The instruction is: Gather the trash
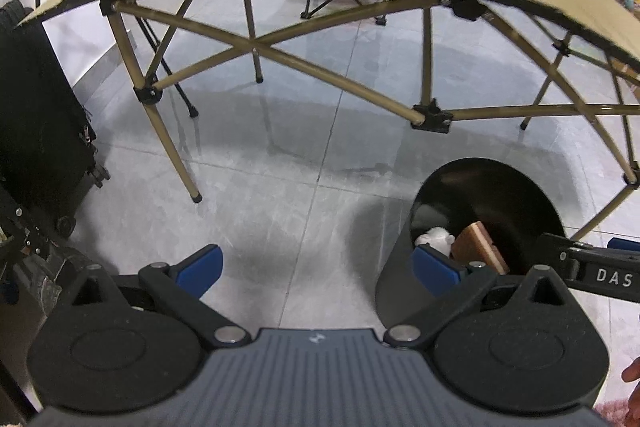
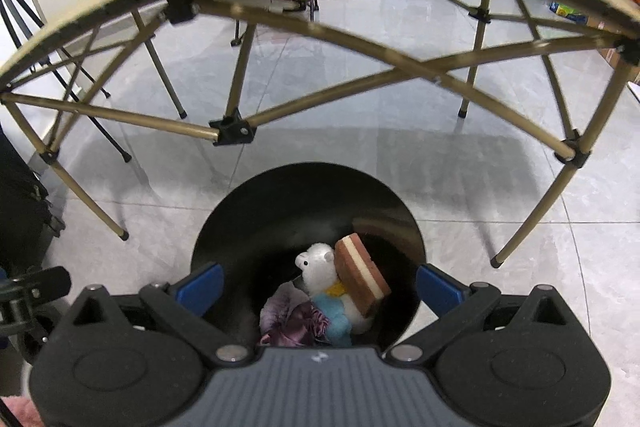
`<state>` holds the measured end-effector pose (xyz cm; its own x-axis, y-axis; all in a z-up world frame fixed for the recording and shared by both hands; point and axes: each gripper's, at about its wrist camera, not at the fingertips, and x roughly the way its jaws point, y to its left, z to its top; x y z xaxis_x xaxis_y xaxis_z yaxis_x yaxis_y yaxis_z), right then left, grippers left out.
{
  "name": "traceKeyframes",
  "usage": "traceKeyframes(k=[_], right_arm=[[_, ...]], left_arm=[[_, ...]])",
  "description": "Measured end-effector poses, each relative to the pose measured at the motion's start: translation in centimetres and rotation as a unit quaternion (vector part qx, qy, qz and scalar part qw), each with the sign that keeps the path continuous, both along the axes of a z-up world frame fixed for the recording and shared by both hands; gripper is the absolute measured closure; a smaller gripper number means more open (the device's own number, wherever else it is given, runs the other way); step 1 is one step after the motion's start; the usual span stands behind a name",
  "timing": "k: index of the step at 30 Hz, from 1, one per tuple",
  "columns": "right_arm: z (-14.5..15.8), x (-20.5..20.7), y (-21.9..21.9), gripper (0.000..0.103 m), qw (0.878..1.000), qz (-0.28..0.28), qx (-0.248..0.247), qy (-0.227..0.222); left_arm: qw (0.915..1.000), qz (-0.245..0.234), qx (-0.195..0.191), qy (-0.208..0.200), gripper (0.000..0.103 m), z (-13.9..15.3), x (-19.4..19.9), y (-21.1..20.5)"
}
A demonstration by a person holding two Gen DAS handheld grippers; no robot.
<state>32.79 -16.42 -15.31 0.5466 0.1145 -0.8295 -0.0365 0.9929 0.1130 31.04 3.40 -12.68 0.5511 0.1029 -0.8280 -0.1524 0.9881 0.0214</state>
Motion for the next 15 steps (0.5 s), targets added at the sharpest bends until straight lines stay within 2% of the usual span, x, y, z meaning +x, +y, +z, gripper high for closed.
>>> traceKeyframes(k=[6, 15], right_arm=[[4.3, -3.8, -1.2, 0.0, 0.999, 0.006, 0.01, -0.036], [10.4, -11.3, -3.7, 0.0, 0.996, 0.018, 0.011, -0.086]], left_arm=[[0.9994, -0.017, -0.004, -0.031, 0.0, 2.9, -3.0, -0.9], [0.9949, -0.065, 0.0, -0.077, 0.0, 7.3, -9.5, -2.5]])
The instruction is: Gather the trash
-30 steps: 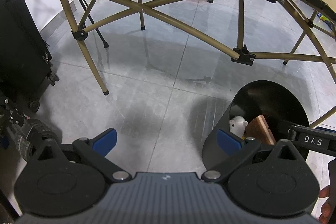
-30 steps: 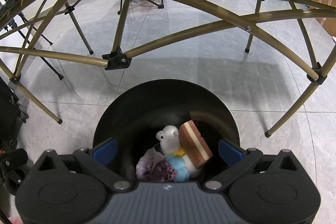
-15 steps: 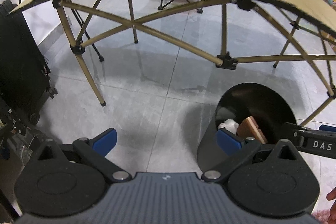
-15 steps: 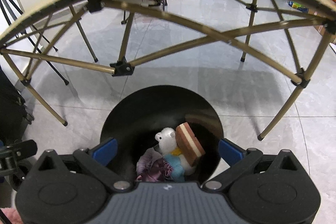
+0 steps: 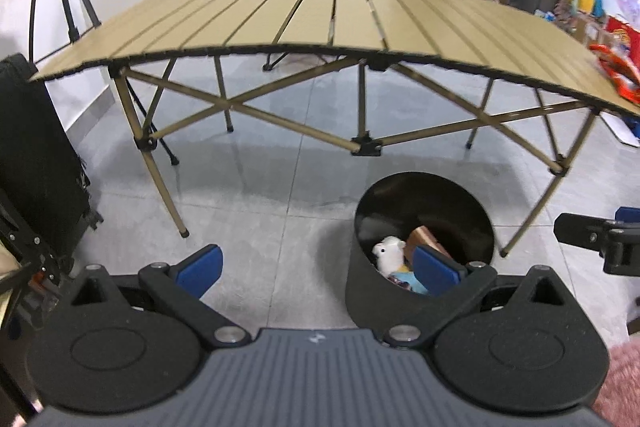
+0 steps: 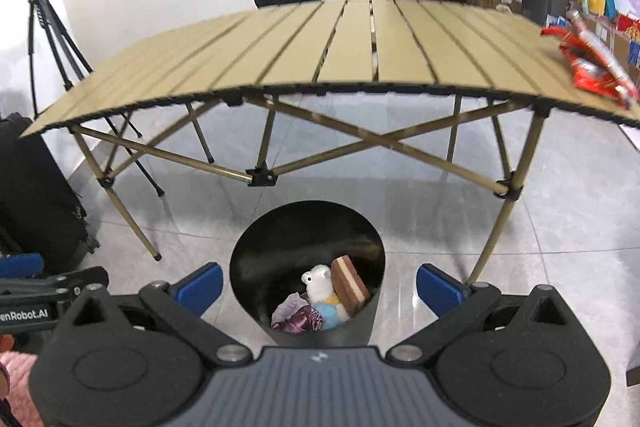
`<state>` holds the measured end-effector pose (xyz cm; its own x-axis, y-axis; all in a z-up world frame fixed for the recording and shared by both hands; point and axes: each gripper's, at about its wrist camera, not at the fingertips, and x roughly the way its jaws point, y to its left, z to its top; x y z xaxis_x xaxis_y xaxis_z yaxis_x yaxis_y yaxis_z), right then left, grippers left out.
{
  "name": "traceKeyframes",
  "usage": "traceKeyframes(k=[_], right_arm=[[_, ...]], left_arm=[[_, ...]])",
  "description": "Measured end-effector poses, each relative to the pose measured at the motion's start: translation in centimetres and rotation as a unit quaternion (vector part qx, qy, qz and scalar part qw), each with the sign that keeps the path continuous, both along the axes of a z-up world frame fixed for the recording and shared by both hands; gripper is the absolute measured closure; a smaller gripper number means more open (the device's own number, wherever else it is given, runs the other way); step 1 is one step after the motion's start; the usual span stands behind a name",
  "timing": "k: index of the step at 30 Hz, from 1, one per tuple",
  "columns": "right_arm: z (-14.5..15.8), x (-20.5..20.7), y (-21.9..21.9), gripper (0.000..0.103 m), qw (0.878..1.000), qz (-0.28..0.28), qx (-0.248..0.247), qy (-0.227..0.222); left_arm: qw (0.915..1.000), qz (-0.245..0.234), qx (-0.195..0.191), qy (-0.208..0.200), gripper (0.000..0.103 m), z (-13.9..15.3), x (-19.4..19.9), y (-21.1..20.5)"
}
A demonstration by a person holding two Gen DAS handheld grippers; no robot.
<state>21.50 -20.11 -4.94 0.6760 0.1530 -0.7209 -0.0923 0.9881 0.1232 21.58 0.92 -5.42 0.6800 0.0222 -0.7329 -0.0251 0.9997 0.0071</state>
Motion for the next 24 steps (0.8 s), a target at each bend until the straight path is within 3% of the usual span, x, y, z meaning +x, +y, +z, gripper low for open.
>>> traceKeyframes(k=[13, 24], right_arm=[[4.2, -8.8, -0.9, 0.0, 0.999, 0.02, -0.001, -0.031], [5.3, -11.5, -0.8, 0.0, 0.999, 0.025, -0.003, -0.046]], left_arm=[[0.9987, -0.027, -0.012, -0.042, 0.0, 4.3, -7.2, -1.0], [0.9973, -0.041, -0.017, -0.058, 0.0, 5.4, -9.7, -1.4]])
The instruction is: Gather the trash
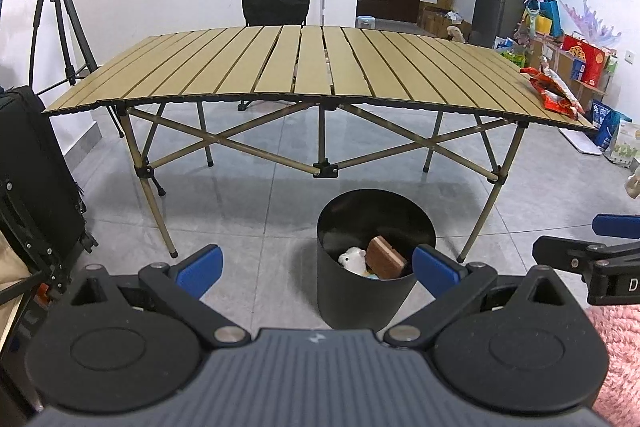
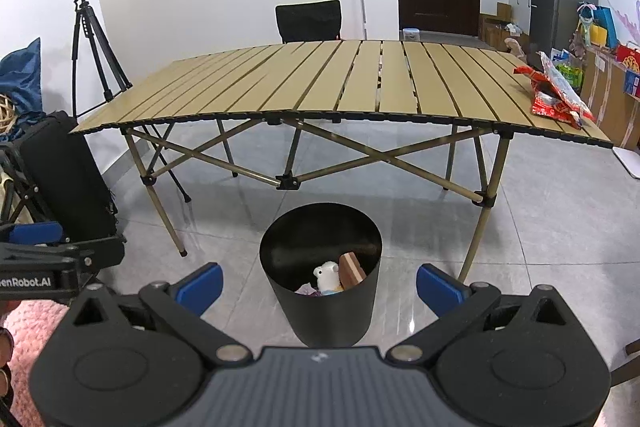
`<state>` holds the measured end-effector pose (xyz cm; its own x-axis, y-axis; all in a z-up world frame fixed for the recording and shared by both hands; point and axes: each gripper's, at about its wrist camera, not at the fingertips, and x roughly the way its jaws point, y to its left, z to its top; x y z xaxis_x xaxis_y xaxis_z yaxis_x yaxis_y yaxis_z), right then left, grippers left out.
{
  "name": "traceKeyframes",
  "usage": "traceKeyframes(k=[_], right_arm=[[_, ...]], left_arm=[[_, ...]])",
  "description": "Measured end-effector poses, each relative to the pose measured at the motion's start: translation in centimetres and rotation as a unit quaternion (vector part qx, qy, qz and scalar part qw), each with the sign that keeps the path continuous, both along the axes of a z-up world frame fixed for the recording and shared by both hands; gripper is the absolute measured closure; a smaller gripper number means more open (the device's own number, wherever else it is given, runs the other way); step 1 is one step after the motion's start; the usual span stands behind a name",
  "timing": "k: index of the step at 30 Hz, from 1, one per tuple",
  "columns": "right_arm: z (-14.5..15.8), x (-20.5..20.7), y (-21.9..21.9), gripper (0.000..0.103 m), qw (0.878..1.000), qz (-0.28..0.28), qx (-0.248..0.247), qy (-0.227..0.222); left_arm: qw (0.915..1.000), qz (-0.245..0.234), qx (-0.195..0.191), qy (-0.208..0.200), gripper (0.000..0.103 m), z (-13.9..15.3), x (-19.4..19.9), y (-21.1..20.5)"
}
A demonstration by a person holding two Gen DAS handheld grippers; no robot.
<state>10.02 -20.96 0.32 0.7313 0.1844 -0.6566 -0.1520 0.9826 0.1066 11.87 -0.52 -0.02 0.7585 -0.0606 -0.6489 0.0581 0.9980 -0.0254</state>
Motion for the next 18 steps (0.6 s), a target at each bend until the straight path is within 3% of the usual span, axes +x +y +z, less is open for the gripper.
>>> traceKeyframes(k=[18], right_arm=[[0.75, -0.85, 0.2, 0.0, 1.0, 0.004, -0.002, -0.014]], left_arm=[[0.9999, -0.009, 0.003, -0.011, 0.0, 0.46, -0.6, -0.26]])
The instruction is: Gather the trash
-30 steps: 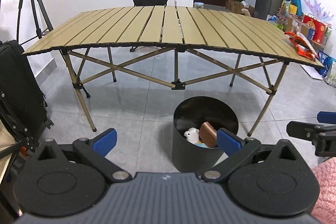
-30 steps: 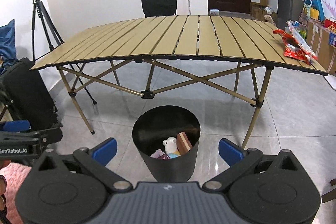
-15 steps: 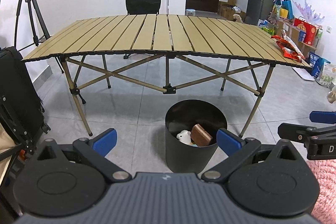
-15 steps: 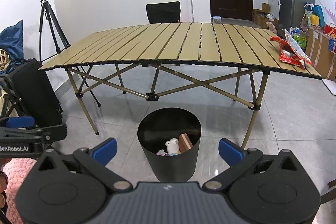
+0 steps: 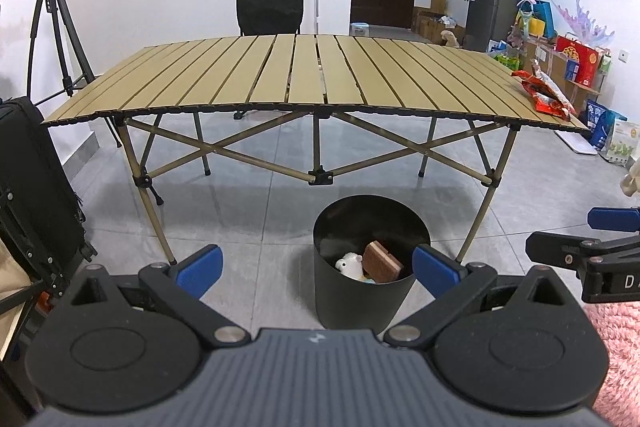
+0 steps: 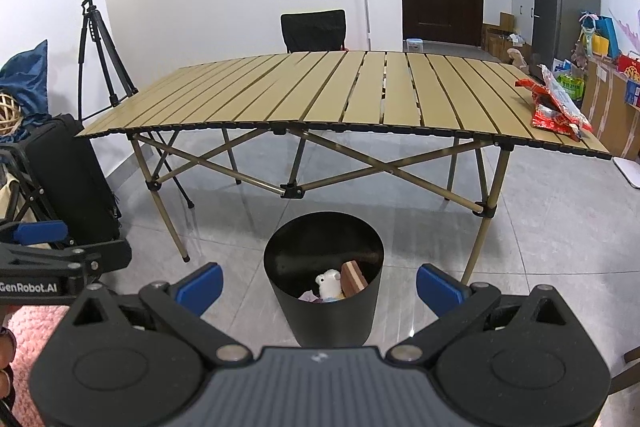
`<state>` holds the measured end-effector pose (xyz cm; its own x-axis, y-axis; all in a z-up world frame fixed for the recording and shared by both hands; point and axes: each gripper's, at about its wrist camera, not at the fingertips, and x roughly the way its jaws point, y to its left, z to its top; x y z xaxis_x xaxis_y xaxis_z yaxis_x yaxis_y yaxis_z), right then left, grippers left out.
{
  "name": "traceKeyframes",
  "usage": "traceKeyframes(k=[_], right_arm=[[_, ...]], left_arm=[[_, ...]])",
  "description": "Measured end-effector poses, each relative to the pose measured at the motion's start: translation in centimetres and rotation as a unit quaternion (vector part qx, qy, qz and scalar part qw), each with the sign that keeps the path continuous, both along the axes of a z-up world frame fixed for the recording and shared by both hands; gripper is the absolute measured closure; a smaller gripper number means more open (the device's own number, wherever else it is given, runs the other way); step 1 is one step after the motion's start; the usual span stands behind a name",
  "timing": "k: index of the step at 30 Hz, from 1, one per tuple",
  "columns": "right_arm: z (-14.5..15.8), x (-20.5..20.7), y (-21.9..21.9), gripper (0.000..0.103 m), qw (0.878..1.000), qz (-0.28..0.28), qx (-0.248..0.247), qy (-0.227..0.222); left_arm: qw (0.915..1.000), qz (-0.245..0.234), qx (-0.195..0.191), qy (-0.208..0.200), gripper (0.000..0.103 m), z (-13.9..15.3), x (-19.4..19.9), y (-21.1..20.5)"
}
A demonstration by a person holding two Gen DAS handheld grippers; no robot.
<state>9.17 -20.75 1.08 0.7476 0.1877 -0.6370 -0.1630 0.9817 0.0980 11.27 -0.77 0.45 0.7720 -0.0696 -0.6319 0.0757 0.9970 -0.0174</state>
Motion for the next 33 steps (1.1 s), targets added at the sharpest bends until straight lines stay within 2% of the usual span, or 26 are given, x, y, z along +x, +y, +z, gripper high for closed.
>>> traceKeyframes(k=[33], right_arm=[[0.11, -0.19, -0.03, 0.0, 1.0, -0.002, 0.0, -0.002]], left_arm=[[0.9996, -0.011, -0.013, -0.021, 0.0, 0.57, -0.68, -0.43]])
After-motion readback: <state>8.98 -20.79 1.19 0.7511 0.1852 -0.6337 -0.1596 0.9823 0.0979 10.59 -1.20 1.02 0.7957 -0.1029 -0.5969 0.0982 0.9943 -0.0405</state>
